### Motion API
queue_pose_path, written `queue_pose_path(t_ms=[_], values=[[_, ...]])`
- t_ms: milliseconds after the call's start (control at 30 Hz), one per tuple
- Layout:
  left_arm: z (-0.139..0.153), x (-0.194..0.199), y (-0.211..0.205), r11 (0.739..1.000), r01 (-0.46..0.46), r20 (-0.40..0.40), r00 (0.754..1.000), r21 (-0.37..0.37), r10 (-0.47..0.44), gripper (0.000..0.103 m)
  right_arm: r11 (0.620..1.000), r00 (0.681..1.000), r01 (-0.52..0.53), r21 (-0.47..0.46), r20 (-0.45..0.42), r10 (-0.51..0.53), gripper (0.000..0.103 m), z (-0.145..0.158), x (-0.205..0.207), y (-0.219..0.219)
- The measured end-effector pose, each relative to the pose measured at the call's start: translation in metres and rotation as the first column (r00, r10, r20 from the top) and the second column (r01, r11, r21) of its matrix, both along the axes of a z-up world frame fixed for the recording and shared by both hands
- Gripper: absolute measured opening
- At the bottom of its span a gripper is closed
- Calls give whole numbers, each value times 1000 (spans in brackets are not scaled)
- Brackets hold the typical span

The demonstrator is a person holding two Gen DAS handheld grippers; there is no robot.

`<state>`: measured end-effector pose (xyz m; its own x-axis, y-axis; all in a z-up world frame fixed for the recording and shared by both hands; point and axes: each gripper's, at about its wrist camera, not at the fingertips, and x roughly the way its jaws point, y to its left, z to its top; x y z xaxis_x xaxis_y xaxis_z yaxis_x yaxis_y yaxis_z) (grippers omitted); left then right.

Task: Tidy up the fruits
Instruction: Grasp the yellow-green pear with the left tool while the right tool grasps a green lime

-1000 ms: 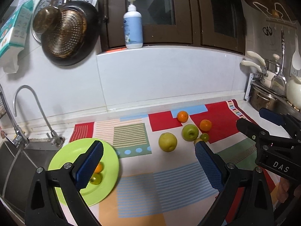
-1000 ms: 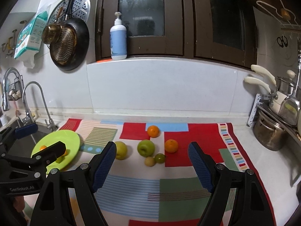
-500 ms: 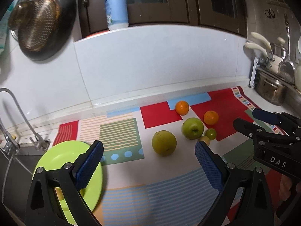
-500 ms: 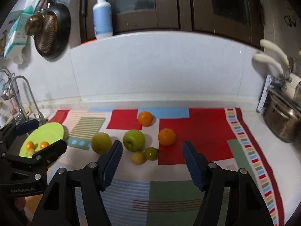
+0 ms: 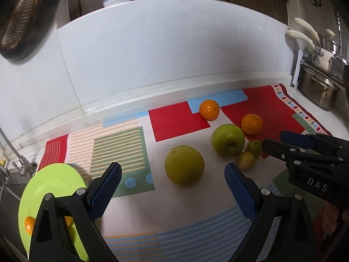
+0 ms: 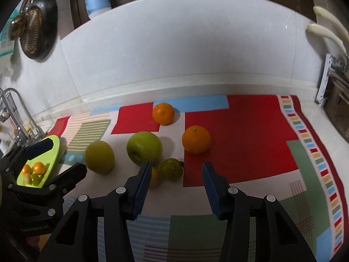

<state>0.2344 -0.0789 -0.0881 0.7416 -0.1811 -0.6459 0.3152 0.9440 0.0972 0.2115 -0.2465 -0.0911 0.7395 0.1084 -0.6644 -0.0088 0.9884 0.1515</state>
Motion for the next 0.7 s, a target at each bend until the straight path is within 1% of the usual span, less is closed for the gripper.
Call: queue_pose_path(t_ms=[67, 167, 233, 333, 433, 567, 700], values=[[-4, 4, -2, 1000, 1, -5, 1000, 5, -1, 94, 1000, 1000, 2, 15, -14, -2, 46, -5, 5, -1], [-8, 9, -4, 1000, 13, -19, 1000, 1, -13, 90, 1000, 1000, 5, 12, -25, -4, 44, -10, 11, 0], [-10, 12, -7, 1000, 19, -27, 999, 0, -19, 85, 999, 999, -1, 38, -32, 2, 42, -13, 15, -1], [-14, 17, -10, 999, 29, -41, 999, -13, -30, 79, 999, 999, 4, 52, -49, -1, 40, -19, 20, -1], [-19, 23, -12, 999, 31, -65, 997, -19, -32, 72, 997, 998, 8, 77, -58, -3, 39, -23, 23, -2], [-25, 29, -14, 999, 38, -98, 994, -30, -40, 65, 996, 998, 15, 85, -60, -10, 39, -26, 25, -3], [-29, 32, -18, 999, 45, -111, 993, -28, -48, 58, 993, 998, 17, 118, -61, -10, 39, -30, 27, -5]])
